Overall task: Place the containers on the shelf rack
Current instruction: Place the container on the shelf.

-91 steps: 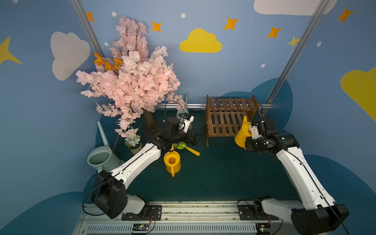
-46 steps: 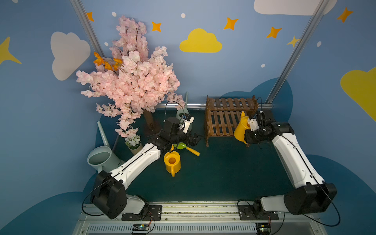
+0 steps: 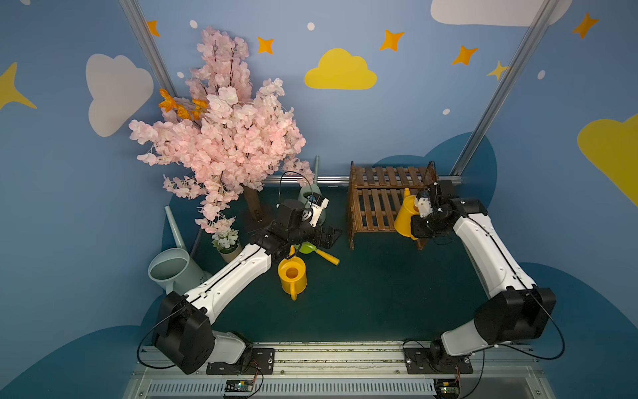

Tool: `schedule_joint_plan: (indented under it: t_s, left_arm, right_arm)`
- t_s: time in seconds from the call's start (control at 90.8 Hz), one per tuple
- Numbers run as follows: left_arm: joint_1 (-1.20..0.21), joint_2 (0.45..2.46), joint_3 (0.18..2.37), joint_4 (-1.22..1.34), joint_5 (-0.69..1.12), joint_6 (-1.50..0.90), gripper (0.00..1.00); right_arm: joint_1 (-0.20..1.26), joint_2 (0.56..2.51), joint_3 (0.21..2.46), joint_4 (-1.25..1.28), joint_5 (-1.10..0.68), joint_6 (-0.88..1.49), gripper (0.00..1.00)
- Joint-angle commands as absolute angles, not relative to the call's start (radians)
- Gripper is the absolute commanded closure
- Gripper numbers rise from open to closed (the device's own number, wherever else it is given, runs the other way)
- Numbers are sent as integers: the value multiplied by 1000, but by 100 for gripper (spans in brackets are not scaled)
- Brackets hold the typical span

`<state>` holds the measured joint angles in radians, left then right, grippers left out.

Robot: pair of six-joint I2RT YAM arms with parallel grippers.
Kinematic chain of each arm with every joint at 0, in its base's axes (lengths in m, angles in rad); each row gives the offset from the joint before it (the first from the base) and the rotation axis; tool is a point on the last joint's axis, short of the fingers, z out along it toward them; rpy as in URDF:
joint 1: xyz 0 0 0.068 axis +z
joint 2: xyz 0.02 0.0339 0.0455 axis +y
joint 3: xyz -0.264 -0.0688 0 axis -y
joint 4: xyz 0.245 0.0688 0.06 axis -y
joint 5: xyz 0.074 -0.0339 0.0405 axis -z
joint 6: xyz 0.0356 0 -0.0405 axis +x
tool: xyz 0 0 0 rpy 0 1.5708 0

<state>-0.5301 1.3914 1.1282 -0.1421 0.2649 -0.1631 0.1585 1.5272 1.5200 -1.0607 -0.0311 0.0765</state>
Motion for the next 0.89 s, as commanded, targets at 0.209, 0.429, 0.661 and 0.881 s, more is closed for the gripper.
schedule_joint_plan:
  t_s: [0.209, 0.429, 0.661, 0.881]
  left_arm:
    - [-526, 1373, 1123, -161, 264, -152, 0]
    - [-526, 1372, 1126, -164, 270, -153, 0]
    - [-526, 1355, 1120, -174, 257, -148, 0]
    - [-526, 1346, 1116, -193, 256, -147, 0]
  right_arm:
    - [152, 1551, 1569, -1066, 40, 61, 91]
    - [151, 1592, 1569, -1051, 40, 52, 90]
    - [146, 1614, 1566, -1001, 54, 56, 84]
    - [141, 1651, 1567, -984, 50, 52, 73]
